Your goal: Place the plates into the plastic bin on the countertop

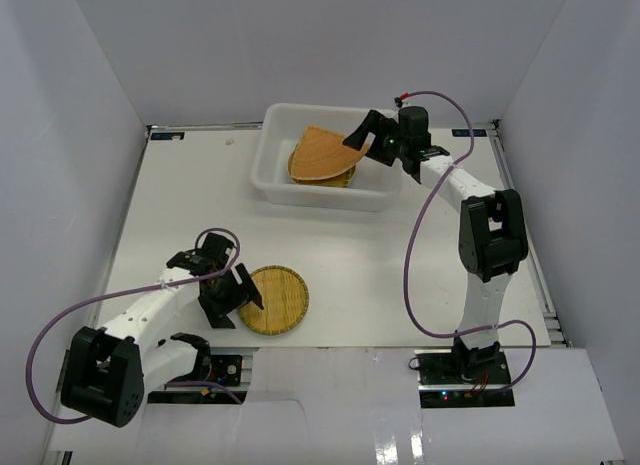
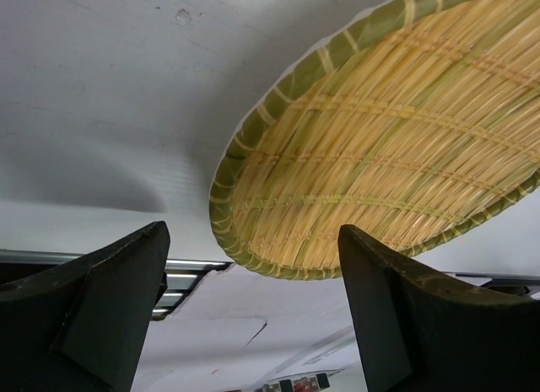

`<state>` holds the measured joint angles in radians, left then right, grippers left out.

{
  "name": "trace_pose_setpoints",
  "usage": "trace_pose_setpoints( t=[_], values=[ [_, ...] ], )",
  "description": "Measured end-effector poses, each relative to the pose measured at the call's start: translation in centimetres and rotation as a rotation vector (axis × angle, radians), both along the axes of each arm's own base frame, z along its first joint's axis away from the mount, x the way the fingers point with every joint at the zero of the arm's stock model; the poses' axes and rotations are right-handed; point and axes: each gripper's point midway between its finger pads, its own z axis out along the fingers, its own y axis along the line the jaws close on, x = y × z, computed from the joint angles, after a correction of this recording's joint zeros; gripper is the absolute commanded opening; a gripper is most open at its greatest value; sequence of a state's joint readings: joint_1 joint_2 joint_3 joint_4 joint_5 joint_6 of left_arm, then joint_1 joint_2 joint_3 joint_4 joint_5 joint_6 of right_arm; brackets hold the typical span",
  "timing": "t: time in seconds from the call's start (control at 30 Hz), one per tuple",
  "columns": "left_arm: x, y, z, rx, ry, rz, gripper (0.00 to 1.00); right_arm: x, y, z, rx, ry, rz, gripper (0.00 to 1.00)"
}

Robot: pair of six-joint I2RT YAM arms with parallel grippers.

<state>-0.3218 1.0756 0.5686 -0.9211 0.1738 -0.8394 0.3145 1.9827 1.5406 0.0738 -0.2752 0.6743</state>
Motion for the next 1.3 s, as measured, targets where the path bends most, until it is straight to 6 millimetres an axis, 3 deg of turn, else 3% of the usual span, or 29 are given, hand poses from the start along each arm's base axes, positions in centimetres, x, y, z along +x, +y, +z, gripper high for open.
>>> trace_pose_setpoints(
  t=[0.1, 0.2, 0.47, 0.57, 0.73, 0.9, 1.03, 1.2, 1.3],
  values=[
    [-0.3, -0.1, -0.5, -0.007, 0.009, 0.010, 0.86, -0.3, -0.1, 0.6, -0.008, -0.008, 0.005, 0.92],
    [0.1, -0.3, -0.7, -0.020, -0.006, 0.029, 0.79, -0.8, -0.3, 2.8, -0.010, -0.054, 0.016, 0.90],
    [0.1, -1.1, -1.5, -0.077, -0.020, 0.095, 0.66, -5.2, -0.7, 12.8, 0.043, -0.275, 0.097, 0.90],
    [0.4, -1.3, -1.4, -0.091, -0.036, 0.109, 0.58, -6.8, -0.8, 14.9, 0.058, -0.332, 0.122, 0.90],
    [0.3, -1.4, -1.7, -0.110, -0.056, 0.144, 0.43, -8.5, -1.0, 15.0, 0.057, -0.347, 0.146, 0.90],
    [1.0, -1.5, -1.4, -0.145, -0.140, 0.177, 0.38, -9.8, -1.4, 13.8, 0.048, -0.324, 0.152, 0.90],
    [2.0, -1.6, -0.6, -0.179, -0.247, 0.204, 0.18, -11.1, -1.7, 13.2, 0.049, -0.313, 0.160, 0.90],
    [3.7, -1.3, 0.8, -0.200, -0.392, 0.233, 0.01, -13.1, -1.8, 12.7, 0.051, -0.306, 0.173, 0.90],
    [4.5, -1.1, 1.3, -0.206, -0.453, 0.257, 0.00, -14.4, -1.9, 12.9, 0.053, -0.310, 0.180, 0.90]
  ],
)
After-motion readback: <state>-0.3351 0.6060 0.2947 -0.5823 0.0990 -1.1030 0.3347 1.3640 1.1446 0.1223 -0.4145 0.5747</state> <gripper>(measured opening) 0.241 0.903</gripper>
